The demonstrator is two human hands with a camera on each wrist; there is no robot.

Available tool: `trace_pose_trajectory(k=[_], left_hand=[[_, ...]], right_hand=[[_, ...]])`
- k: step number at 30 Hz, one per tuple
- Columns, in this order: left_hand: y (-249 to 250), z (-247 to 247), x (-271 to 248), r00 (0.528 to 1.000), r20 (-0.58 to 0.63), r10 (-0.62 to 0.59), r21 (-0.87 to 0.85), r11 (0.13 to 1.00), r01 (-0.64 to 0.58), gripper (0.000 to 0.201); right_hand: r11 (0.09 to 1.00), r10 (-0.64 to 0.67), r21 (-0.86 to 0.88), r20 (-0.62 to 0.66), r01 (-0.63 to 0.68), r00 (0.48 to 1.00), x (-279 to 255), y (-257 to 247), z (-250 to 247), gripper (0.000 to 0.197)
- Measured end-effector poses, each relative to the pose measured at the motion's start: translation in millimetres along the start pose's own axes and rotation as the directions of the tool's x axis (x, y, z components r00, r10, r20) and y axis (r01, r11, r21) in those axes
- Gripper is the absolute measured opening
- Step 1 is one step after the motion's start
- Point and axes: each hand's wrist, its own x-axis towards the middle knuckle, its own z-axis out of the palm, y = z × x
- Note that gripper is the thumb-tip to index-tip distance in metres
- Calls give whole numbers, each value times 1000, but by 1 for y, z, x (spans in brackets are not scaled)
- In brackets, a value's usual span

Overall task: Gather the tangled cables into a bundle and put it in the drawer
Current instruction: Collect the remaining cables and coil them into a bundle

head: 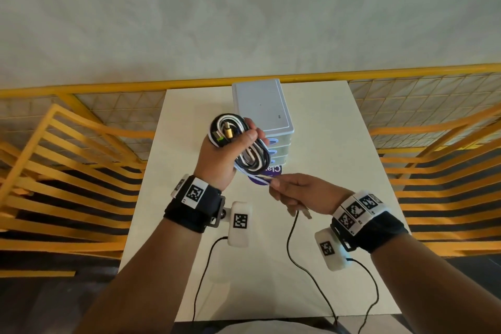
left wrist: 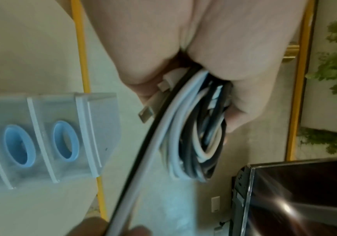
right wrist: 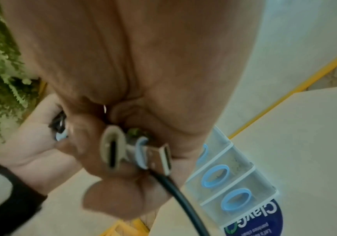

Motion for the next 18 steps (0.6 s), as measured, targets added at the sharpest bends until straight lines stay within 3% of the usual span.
trace_pose_trajectory(k=[4,7,11,14,16,18], left_hand=[[3,-12,-2,998,60,-7,169,986,-3,9],[8,-15,-5,986,165,-26,419,907,-46,14],[17,-12,-6,958,257,-131,671,737,-79,4],[19,-8,-6,948,246,-200,776,627,-69,13],[18,-3,-7,938,258,-233,855,506,-109,20],[14,4,-7,921,259,-290,926,345,-151,13]], right_hand=[[996,85,14,19,-85,996,-3,0,4,38],[989,138,-60,43,-135,990,-4,-1,0,37],[960,205,-204,36,-194,978,-4,3,-4,40],[946,220,-252,31,-205,975,-1,3,-3,38],[924,230,-321,38,-206,973,1,2,-3,35],[914,254,-347,87,-210,963,3,0,-4,29]])
